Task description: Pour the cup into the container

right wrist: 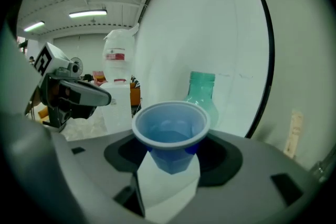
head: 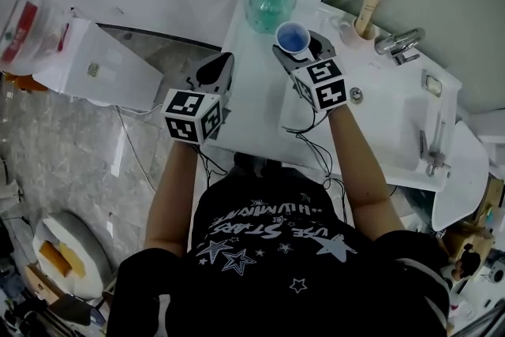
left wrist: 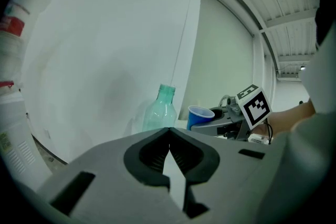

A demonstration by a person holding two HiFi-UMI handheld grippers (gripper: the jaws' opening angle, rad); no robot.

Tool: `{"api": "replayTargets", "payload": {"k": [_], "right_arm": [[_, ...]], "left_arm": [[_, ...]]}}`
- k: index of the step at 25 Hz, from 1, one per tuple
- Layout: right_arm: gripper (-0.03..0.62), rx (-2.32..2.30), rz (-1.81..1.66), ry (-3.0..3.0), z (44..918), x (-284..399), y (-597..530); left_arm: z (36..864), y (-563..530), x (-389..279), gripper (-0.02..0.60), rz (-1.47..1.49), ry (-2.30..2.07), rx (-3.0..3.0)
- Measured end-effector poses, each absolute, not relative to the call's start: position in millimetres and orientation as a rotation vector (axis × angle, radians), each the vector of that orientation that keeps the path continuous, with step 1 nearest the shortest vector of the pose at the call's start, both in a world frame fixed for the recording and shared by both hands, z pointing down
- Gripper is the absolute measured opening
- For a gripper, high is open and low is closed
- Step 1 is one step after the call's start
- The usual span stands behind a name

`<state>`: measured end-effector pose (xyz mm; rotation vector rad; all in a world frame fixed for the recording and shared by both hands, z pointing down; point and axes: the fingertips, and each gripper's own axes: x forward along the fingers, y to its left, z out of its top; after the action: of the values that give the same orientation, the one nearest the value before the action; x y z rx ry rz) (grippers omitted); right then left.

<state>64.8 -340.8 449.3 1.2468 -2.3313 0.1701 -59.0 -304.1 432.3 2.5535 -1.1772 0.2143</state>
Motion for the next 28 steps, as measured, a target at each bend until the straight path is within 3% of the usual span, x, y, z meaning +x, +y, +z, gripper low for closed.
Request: {"api": "replayTargets", "payload": {"k": [28], "right_arm": [[0.279,1.187,0.276,-2.365,564,13,-341]], "left_arm": [[513,-307,-89,0.011,0.325,-1.088,2.443]]}}
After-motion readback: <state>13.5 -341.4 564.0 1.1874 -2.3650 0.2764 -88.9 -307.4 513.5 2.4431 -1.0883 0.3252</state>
